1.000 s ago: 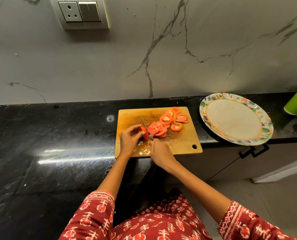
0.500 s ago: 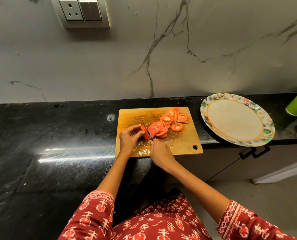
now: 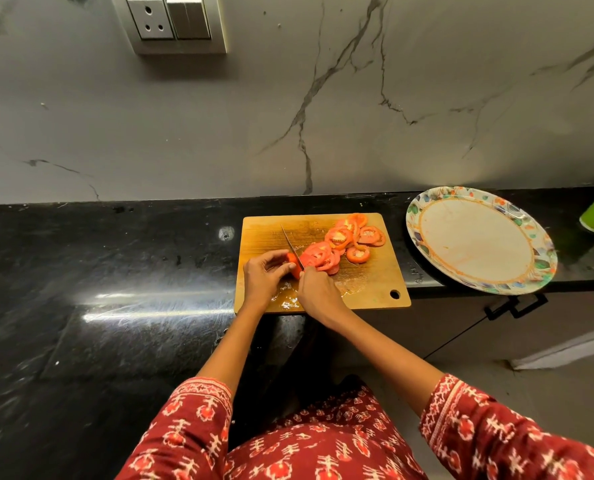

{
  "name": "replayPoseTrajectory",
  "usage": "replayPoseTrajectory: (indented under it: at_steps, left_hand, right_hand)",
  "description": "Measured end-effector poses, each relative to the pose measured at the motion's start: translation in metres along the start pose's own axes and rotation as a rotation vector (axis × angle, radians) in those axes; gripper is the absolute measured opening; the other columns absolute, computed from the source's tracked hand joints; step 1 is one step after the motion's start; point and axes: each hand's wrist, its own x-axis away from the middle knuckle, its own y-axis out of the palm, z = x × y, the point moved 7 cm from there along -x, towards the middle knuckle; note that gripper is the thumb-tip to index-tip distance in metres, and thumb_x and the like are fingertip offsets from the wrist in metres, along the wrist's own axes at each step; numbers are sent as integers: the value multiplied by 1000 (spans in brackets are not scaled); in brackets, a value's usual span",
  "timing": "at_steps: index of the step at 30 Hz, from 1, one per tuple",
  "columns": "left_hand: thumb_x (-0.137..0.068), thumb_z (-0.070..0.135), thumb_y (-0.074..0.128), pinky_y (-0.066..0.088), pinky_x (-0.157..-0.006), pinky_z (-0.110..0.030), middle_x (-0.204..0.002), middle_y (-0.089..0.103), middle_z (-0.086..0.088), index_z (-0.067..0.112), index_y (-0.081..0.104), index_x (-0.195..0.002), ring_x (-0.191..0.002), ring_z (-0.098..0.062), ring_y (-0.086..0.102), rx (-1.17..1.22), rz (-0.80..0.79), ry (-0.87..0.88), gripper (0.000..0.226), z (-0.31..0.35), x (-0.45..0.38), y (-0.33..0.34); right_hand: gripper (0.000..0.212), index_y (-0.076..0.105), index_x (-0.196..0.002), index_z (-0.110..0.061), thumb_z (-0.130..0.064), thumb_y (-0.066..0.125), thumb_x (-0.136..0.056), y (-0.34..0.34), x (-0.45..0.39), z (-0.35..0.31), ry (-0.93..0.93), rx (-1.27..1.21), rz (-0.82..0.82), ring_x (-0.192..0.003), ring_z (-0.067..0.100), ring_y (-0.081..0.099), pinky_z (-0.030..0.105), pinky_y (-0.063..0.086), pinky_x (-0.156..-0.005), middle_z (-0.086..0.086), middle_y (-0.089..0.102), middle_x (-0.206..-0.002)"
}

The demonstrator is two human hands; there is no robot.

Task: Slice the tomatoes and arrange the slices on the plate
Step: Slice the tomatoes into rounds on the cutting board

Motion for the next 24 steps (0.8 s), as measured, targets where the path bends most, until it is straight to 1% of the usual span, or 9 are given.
replayPoseTrajectory:
  at_steps: [2, 3, 7, 10, 12, 15, 19, 21, 24]
  left_hand:
    - [-72, 2, 74, 51, -80, -12, -97, 69, -8, 1, 69, -102, -88, -14, 65, 3, 4, 2, 31, 1, 1, 1]
    - [-72, 2, 74, 50, -80, -12, -97, 69, -7, 1, 68, -103, -89, -14, 65, 5, 7, 0, 31, 1, 1, 2]
    - [-72, 3, 75, 51, -81, -12, -100, 69, -10, 1, 68, -103, -92, -15, 65, 2, 11, -8, 32, -2, -1, 2]
    - [-72, 4, 74, 52, -83, -15, -100, 69, -9, 1, 68, -104, -91, -14, 65, 10, 12, -19, 32, -1, -1, 2]
    - [-73, 3, 74, 51, -81, -12, -99, 68, -6, 1, 68, -104, -89, -11, 64, 15, 5, -15, 32, -1, 1, 3]
    - [-74, 2, 73, 51, -80, -12, -100, 69, -9, 1, 67, -105, -91, -14, 65, 31, 17, -25, 32, -2, 2, 1]
    - [-74, 2, 73, 50, -79, -10, -100, 68, -9, -1, 67, -104, -90, -13, 64, 29, 17, -18, 31, -3, 1, 0]
    - [-74, 4, 73, 51, -80, -11, -100, 68, -7, 1, 67, -105, -90, -12, 64, 36, 31, -33, 32, -4, 1, 0]
    - [-73, 7, 74, 52, -83, -17, -102, 69, -8, 3, 68, -106, -93, -14, 65, 29, 22, -37, 33, -6, 0, 0]
  right_hand:
    - [28, 47, -117, 1, -14, 32, -100, 1, 3, 3, -12, 22, 4, -109, 39, 55, 34, 33, -72, 23, 59, -116]
    - [27, 47, -117, 1, -14, 32, -100, 2, 5, 6, -15, 31, 7, -108, 39, 55, 34, 33, -71, 23, 59, -115]
    - [24, 48, -112, 1, -12, 32, -99, 6, 13, 16, -11, 33, 15, -106, 38, 55, 32, 33, -70, 21, 59, -112]
    - [27, 48, -115, 1, -15, 32, -100, 6, 10, 14, -5, 17, 4, -109, 37, 54, 33, 32, -71, 22, 59, -114]
    - [30, 47, -117, 2, -17, 31, -101, 5, 6, 10, -1, 6, -4, -110, 38, 54, 34, 33, -72, 23, 58, -116]
    - [30, 48, -118, 2, -16, 32, -100, 8, -2, 6, 1, -14, -22, -109, 38, 55, 35, 37, -75, 24, 58, -116]
    - [28, 49, -115, 2, -15, 32, -100, 9, 0, 9, -18, -15, -16, -106, 38, 55, 34, 34, -72, 23, 59, -113]
    - [27, 49, -112, 1, -14, 31, -100, 12, 8, 14, -27, 3, -2, -105, 38, 55, 35, 35, -71, 22, 59, -111]
    - [27, 49, -112, 1, -15, 29, -100, 12, 16, 19, -35, 3, 13, -102, 37, 56, 36, 38, -72, 21, 58, -109]
